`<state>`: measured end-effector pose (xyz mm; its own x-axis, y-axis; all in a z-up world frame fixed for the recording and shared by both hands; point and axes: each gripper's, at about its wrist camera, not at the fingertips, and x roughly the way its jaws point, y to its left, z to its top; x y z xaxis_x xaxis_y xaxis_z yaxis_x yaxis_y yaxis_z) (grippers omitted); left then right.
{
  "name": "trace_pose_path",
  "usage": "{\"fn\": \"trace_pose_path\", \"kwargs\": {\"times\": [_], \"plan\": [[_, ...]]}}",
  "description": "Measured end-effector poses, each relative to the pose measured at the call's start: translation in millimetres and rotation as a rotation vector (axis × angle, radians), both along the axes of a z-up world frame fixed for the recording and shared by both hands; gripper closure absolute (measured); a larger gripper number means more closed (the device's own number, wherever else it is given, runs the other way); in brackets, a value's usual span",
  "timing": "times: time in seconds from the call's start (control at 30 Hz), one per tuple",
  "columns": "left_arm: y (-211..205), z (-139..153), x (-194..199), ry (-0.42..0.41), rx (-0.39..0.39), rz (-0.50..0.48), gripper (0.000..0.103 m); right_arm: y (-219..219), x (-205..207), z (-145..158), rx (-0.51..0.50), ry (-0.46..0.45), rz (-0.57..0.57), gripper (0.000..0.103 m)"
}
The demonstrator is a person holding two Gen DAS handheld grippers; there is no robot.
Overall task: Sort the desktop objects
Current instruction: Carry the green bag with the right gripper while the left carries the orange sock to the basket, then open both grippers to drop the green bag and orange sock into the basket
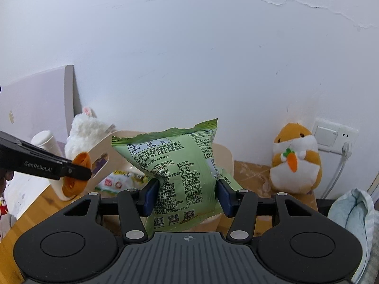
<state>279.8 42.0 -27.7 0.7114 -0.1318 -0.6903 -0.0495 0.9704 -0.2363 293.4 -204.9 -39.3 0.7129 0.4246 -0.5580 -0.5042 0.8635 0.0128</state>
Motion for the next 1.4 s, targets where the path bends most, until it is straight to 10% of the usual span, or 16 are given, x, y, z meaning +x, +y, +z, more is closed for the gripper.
{"fn": "trace_pose_path", "kwargs": {"times": [0.83,1.17,1.4], "plan": [[-6.1,-61.0,79.5,0.219,0.127,0.041,0.088,42.4,76.8,-57.4,-0.076,0.166,0.039,0.052],[-20.8,-51.8,75.7,0.167,0.134,-0.01,0.088,46.0,81.6,-57.9,-0.096,0.192,0.034,0.052],[-23.4,-44.7,67.6,0.154,0.16,0.008,0.034,50.3,80.1,-49.4,-0.119,0.148,0.026,0.039]]}}
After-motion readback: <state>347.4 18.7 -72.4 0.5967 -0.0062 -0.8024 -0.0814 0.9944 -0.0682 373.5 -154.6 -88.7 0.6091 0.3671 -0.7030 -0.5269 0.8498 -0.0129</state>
